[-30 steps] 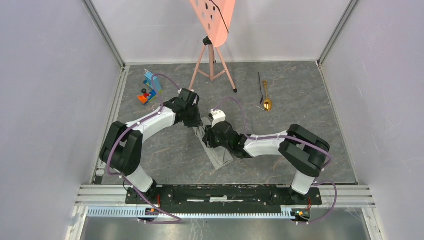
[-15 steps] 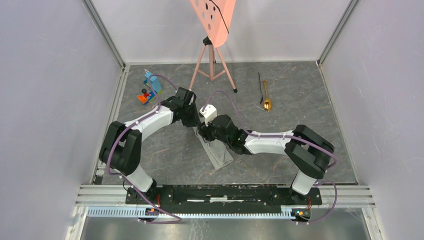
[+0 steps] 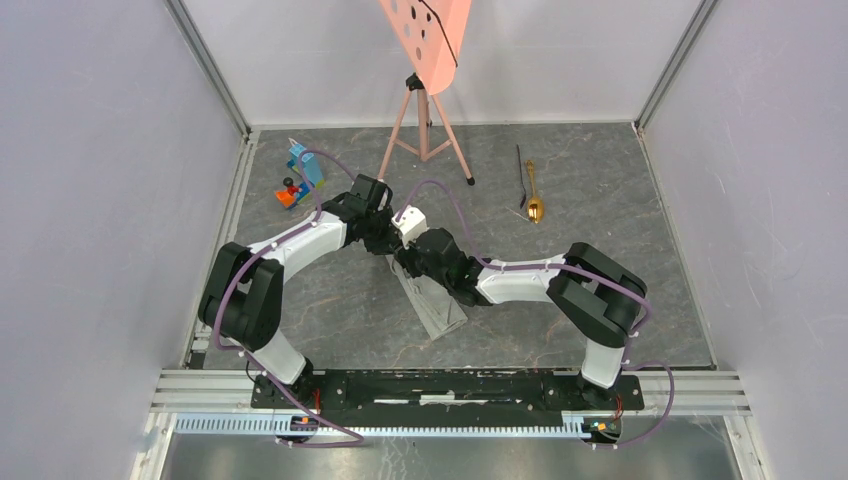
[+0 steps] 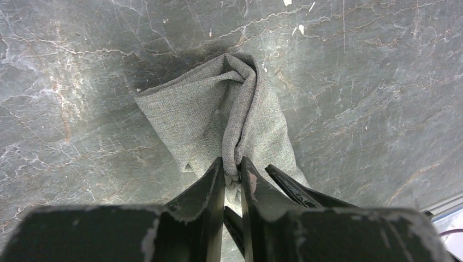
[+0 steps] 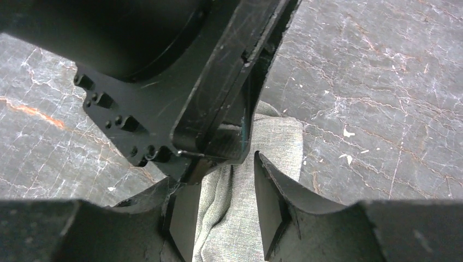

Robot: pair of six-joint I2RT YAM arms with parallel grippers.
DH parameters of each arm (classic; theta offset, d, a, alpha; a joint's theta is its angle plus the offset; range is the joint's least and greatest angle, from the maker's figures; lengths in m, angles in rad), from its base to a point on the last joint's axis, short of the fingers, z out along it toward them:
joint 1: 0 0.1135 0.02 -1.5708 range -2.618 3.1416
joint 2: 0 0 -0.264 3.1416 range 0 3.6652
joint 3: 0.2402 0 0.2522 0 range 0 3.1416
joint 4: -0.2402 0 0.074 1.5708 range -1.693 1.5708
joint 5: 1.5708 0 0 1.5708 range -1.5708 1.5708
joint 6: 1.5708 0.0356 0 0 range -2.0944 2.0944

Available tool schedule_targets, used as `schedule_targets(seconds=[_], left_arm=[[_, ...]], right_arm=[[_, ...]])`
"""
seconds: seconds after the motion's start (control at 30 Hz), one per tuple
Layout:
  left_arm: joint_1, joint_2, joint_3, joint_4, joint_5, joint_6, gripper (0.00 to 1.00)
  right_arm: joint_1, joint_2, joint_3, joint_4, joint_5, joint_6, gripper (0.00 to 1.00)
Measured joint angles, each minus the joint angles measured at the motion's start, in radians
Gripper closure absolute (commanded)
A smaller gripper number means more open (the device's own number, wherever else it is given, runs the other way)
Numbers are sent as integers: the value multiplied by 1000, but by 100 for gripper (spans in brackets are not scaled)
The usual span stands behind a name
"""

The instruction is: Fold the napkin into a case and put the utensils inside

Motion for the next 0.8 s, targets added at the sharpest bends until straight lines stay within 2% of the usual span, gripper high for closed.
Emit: schedule_targets(seconds=[0.33,0.6,0.8], left_arm=[[4,0,4,-3,1,0,79],[6,0,6,-8,16,0,79],[6,0,6,-8,19,0,79]], right_arm=[[0,6,-2,20,31,19,51],[1,8,-29,45,32,58,53],[1,10,-34,53,32,69,52]])
